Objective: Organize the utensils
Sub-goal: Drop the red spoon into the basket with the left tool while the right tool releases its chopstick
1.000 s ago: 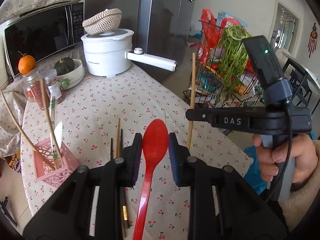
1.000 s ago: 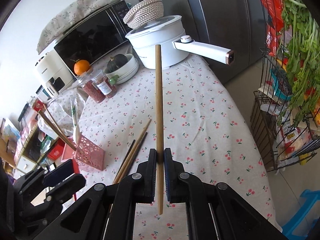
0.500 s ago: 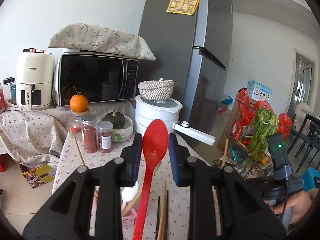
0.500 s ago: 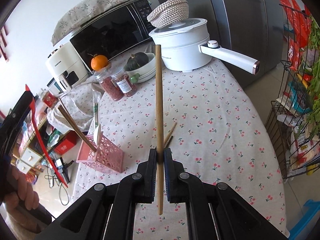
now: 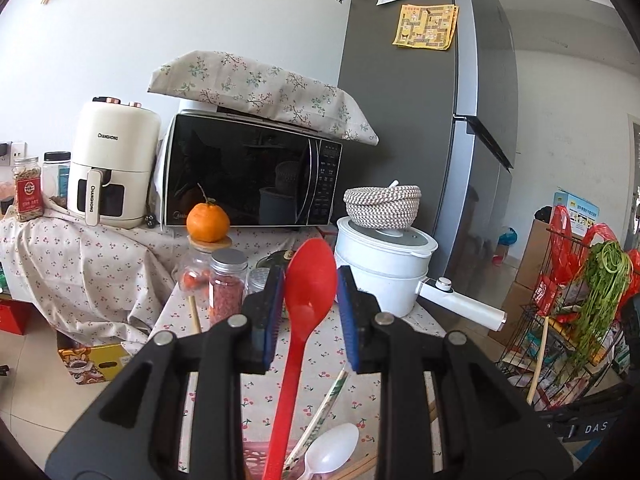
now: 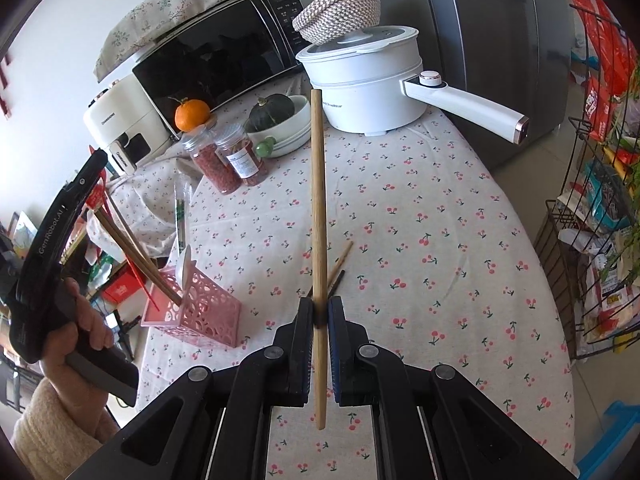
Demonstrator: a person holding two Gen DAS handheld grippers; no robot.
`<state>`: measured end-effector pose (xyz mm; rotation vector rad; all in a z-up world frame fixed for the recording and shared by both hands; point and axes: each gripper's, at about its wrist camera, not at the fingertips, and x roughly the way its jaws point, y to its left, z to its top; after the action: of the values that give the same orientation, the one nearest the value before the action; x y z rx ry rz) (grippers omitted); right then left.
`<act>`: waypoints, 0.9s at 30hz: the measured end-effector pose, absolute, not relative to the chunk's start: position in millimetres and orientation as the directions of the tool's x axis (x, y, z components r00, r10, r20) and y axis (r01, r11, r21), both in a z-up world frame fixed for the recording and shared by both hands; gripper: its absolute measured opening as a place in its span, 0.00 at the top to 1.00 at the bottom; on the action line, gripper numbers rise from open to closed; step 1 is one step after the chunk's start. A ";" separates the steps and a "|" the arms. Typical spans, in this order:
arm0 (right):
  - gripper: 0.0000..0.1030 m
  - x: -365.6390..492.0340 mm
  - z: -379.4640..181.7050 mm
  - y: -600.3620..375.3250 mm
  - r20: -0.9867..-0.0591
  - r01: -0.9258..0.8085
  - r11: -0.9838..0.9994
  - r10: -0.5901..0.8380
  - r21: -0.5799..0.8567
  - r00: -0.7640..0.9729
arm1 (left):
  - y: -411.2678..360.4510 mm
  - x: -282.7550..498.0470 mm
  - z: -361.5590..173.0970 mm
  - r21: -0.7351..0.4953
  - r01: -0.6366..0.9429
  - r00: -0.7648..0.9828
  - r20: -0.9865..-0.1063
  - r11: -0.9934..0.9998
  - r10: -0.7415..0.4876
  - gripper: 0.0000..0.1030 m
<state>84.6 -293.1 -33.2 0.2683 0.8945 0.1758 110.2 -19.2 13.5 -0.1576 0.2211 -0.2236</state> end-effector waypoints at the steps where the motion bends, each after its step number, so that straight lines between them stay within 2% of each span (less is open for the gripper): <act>1: 0.93 85.6 -33.1 -292.4 -0.743 -0.041 0.952 0.264 0.305 0.616 | -20.4 111.3 10.7 -0.173 0.196 0.950 -0.211 0.965 -0.231 0.72; 6: 0.93 86.6 -28.5 -285.9 -0.726 -0.057 0.949 0.275 0.310 0.631 | -18.7 106.6 1.0 -0.157 0.219 0.922 -0.290 0.963 -0.257 0.71; 9: 0.93 86.0 -25.0 -279.8 -0.716 -0.070 0.948 0.282 0.311 0.639 | -20.0 100.2 0.3 -0.109 0.231 0.904 -0.344 0.967 -0.254 0.64; 12: 0.93 84.5 -21.4 -274.5 -0.706 -0.080 0.945 0.292 0.317 0.645 | -12.2 93.3 4.9 -0.115 0.215 0.887 -0.392 0.970 -0.243 0.63; 19: 0.93 69.6 -0.3 -255.6 -0.658 -0.134 0.932 0.334 0.336 0.675 | 12.9 78.8 9.3 -0.139 0.144 0.795 -0.573 0.980 -0.199 0.43; 23: 0.93 54.4 16.9 -238.0 -0.609 -0.176 0.925 0.357 0.337 0.708 | 27.2 75.4 -5.7 -0.163 0.116 0.693 -0.693 0.980 -0.197 0.38; 27: 0.93 39.2 37.8 -218.8 -0.537 -0.221 0.912 0.386 0.346 0.751 | 42.1 73.1 -21.7 -0.191 0.076 0.627 -0.754 0.979 -0.196 0.32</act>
<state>39.2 -218.8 37.8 0.2695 0.6415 0.3357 73.1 42.1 -21.7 -0.1458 0.8804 -0.1569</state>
